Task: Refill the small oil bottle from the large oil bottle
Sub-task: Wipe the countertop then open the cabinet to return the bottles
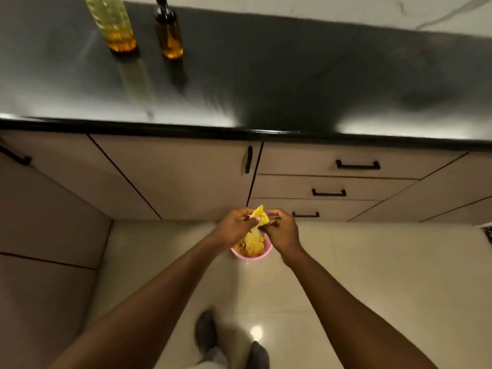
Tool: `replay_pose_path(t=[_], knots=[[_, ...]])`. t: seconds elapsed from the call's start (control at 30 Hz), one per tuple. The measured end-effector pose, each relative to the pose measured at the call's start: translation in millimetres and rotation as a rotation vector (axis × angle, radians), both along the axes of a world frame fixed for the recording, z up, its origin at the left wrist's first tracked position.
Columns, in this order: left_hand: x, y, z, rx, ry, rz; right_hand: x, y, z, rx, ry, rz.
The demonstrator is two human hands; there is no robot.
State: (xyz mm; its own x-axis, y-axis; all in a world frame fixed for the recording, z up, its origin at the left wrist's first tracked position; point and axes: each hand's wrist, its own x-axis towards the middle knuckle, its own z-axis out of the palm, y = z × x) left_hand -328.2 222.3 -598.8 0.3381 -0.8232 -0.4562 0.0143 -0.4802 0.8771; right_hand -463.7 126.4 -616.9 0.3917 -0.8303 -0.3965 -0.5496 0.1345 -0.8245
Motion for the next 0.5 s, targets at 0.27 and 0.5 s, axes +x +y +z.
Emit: replay_pose_path(t=[0.27, 0.5], knots=[[4.9, -16.9, -182.4, 0.188, -0.064, 0.071, 2.3, -31.2, -194.3, 0.081, 0.219, -0.029], [20.3, -30.8, -275.6, 0.225, -0.230, 0.064, 9.2, -56.5, -299.5, 0.178, 0.203, 0.058]])
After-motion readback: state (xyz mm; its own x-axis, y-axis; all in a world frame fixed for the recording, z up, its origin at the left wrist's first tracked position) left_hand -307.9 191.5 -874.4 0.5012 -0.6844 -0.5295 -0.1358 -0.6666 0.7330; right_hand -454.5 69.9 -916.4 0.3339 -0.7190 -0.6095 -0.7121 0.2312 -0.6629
